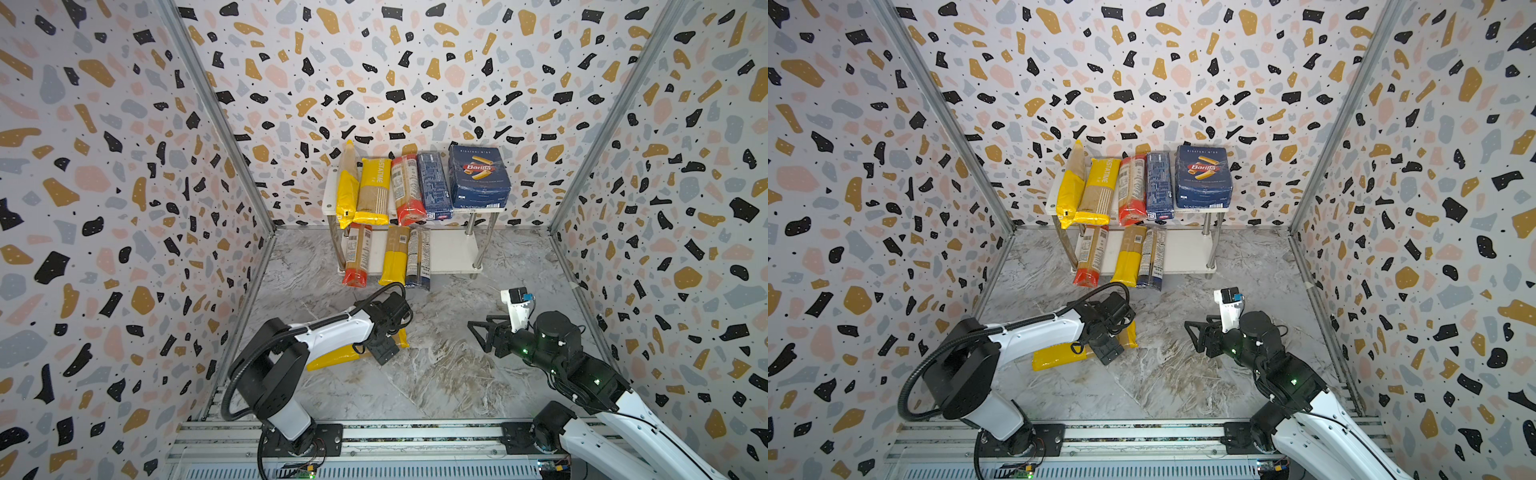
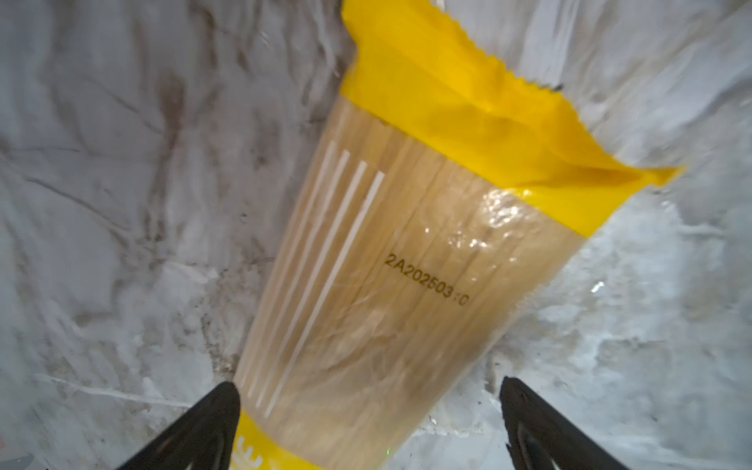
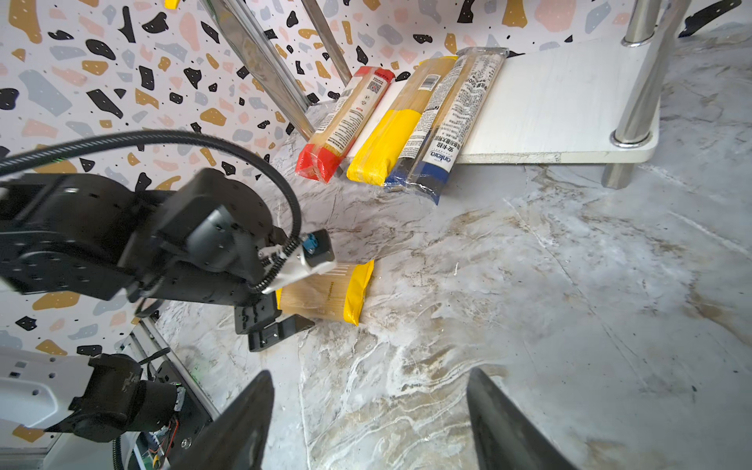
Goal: Place and organize the pasta boxes and bags onto the shelf
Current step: 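Lift the PASTATIME bag upright with the left gripper toward the shelf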
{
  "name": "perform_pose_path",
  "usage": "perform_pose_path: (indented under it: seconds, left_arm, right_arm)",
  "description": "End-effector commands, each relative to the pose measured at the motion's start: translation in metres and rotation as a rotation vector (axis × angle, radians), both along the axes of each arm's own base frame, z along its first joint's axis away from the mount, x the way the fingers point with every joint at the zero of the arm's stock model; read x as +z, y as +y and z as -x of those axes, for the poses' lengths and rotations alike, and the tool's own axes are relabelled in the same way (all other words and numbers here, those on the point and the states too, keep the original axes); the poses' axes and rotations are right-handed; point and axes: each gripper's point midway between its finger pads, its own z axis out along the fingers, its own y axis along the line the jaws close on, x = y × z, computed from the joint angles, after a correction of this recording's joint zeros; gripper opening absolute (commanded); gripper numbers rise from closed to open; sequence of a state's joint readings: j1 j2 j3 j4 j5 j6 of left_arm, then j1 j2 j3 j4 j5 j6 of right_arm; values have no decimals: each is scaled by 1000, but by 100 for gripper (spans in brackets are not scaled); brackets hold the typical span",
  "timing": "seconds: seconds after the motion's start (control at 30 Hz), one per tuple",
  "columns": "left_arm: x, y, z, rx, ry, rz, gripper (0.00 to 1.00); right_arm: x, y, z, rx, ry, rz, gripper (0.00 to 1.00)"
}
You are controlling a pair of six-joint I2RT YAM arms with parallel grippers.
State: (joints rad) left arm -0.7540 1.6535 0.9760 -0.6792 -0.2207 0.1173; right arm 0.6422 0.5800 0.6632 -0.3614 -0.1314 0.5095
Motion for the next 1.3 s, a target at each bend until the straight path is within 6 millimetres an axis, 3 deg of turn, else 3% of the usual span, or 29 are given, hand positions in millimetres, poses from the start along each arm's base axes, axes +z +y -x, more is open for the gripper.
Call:
perform_pose_path:
  seconds: [0.0,0.17,0.47,0.57,0.7,0.83,1.03,1.17,1.27]
  left_arm:
    - [-4,-6,-3,-35,18,-18,100]
    - [-5,-13,-11,-67,9,-11,100]
    - [-31,-17,-6,-79,85,-30,100]
    - [-30,-20,-5,-82,98,-25,100]
    - [-21,-2,-11,-39,28,-96,100]
    - [-14,0,-10,-33,-11,-50,100]
    - [-24,-10,-11,-20,55,-63,72]
    - [-36,-14,-5,-29,108,-93,67]
    - [-38,-19,0,-31,136,-71,50]
  right_arm:
    - [8,-3,3,18,-23,-3,75]
    - [4,-7,0,11,-14,-3,75]
    - [4,-11,-5,0,-8,-6,75]
    - [3,-12,-6,-4,-4,-7,75]
    - [2,-12,-7,-4,-2,-9,75]
    - [2,-9,-7,5,3,-18,75]
    - [4,-10,-6,6,-2,-24,75]
    - [4,-13,-4,-2,-4,-22,75]
    - [6,-15,-3,-7,-8,-16,75]
